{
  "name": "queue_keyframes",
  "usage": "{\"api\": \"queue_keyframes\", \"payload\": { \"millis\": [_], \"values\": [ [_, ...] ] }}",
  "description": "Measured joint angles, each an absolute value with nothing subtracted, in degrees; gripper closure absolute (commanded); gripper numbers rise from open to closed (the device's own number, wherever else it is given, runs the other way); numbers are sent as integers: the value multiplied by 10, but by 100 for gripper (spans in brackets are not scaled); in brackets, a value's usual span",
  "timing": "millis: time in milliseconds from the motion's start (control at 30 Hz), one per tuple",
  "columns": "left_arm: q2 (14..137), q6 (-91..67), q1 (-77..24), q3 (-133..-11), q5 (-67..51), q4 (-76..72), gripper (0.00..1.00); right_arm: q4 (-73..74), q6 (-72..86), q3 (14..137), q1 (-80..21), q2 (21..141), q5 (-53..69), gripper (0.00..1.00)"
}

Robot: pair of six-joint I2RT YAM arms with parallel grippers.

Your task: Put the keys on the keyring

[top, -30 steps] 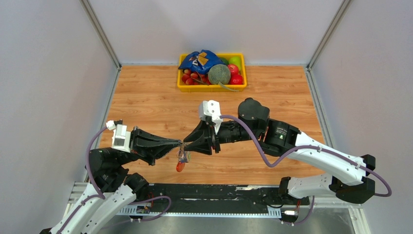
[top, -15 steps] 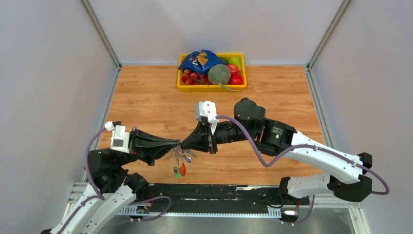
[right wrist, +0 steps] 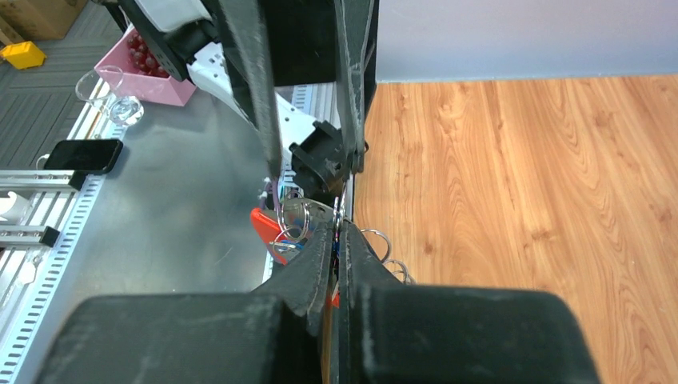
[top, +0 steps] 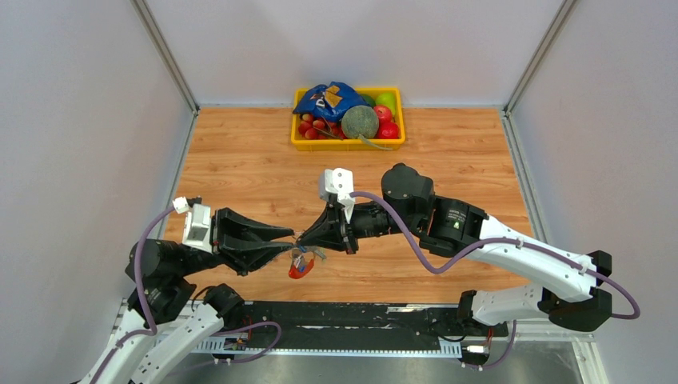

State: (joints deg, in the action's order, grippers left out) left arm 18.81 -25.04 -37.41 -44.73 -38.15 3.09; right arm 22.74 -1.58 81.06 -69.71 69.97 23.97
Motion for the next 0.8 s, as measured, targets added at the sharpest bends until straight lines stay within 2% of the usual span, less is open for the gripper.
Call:
{"api": "queue_keyframes", "payload": {
  "millis": [300,800],
  "values": [
    [198,-174,-374,-523,-389,190,50,311,-15,824,-697,704,245,100],
    [265,-102,-374,-552,-439,290,50,386,11,876,-697,766,296,100]
  ]
}}
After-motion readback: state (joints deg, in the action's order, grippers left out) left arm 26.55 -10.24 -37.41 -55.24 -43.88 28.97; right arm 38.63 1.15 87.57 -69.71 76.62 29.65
